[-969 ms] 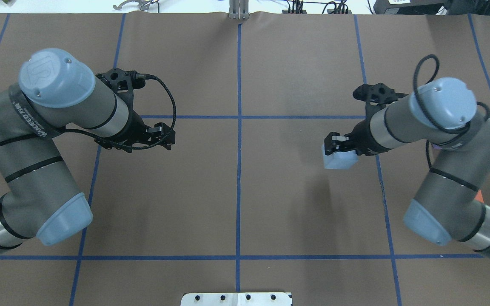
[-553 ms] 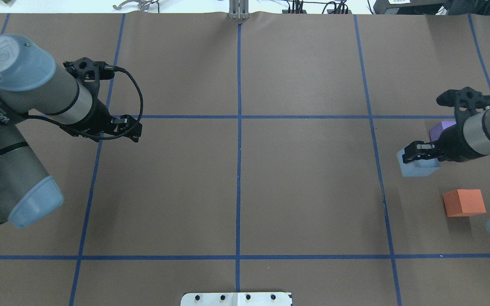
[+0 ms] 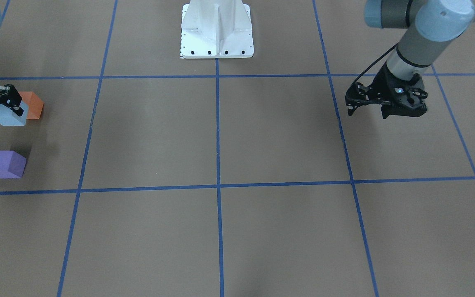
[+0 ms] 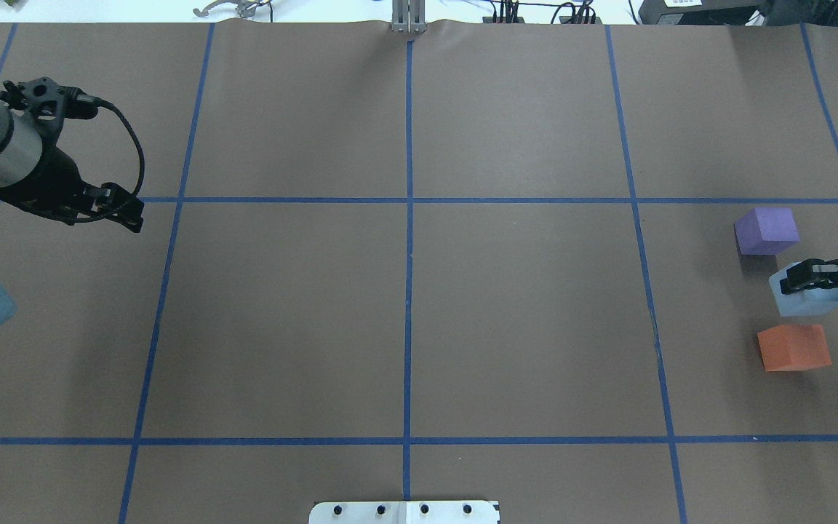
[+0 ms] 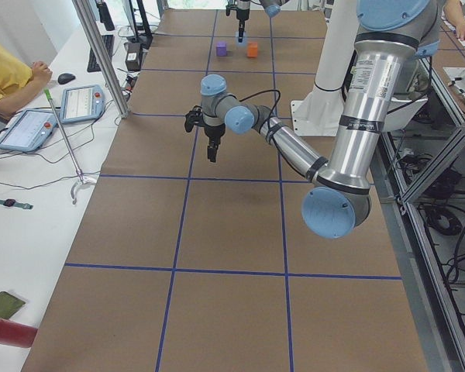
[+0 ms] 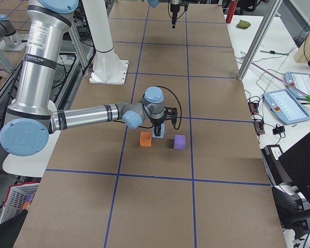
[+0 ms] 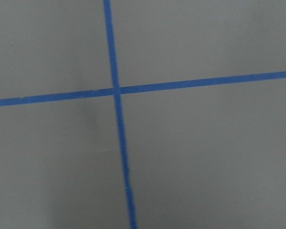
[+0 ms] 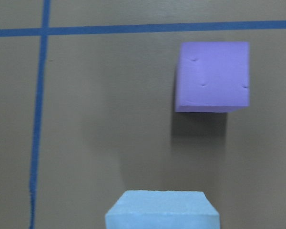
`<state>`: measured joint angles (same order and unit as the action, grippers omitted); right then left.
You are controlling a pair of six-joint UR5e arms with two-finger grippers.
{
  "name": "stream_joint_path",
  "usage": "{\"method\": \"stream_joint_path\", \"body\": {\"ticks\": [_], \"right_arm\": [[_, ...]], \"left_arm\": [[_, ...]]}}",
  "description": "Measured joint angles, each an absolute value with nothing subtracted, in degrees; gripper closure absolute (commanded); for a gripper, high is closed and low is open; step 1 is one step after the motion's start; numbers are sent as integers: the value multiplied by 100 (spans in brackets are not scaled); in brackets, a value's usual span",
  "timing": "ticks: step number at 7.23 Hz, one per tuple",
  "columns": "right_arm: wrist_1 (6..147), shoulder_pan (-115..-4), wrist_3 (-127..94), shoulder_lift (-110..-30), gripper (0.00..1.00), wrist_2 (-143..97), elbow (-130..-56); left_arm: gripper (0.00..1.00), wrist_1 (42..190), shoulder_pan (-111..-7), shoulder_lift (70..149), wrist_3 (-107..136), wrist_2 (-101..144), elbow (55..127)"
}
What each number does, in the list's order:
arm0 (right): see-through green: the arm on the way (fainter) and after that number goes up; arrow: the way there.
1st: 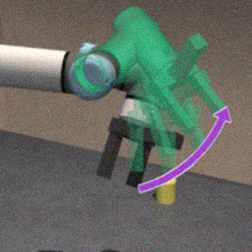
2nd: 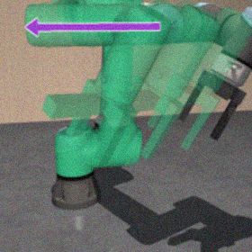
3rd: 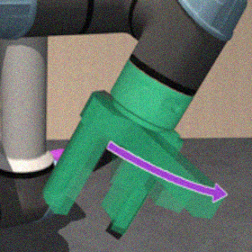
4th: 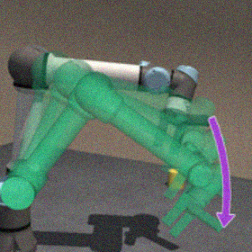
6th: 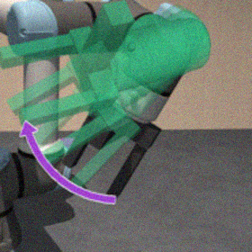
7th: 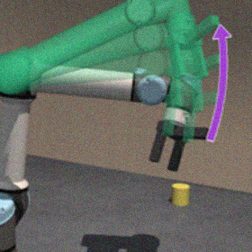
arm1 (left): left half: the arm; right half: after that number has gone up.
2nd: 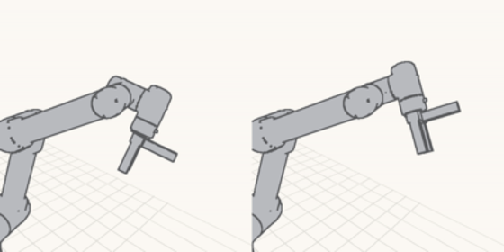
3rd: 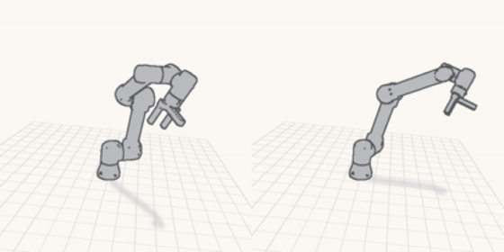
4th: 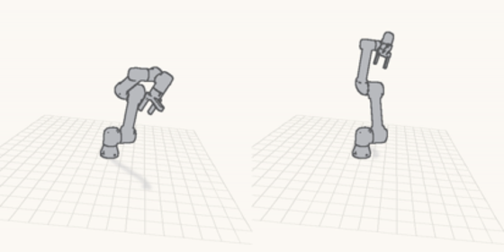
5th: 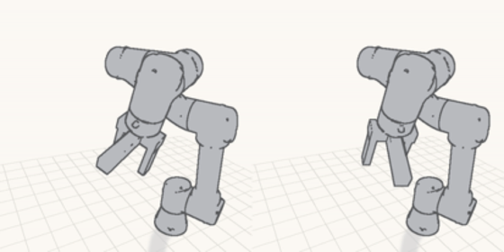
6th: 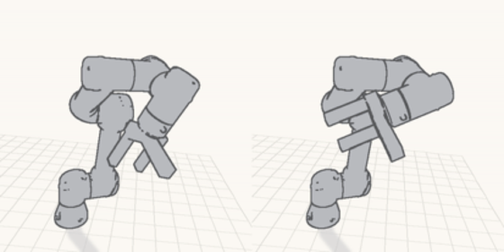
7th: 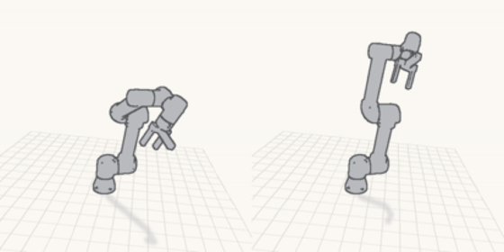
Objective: Place blue block between orange and purple blocks
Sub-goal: 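Carry the blue cube toward the purple cube with the right gripper while the left withdraws, then lower the light blue cube between the purple and orange cubes with the right gripper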
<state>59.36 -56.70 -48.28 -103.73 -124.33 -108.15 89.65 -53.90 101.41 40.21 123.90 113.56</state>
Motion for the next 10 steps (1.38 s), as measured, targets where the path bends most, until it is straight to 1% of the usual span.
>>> {"method": "stream_joint_path", "body": {"ticks": [3, 6, 10], "right_arm": [[5913, -5709, -4815, -10238, 100, -12424, -10497], [5926, -5712, -4839, -9851, 100, -12422, -10156], [5909, -5702, -4884, -9764, 100, -12430, -9878]], "left_arm": [[0, 8951, -5566, 9925, 3731, 12545, 11478], [0, 8947, -5572, 9906, 3762, 12567, 11558], [0, 8947, -5572, 9886, 3770, 12568, 11601]]}}
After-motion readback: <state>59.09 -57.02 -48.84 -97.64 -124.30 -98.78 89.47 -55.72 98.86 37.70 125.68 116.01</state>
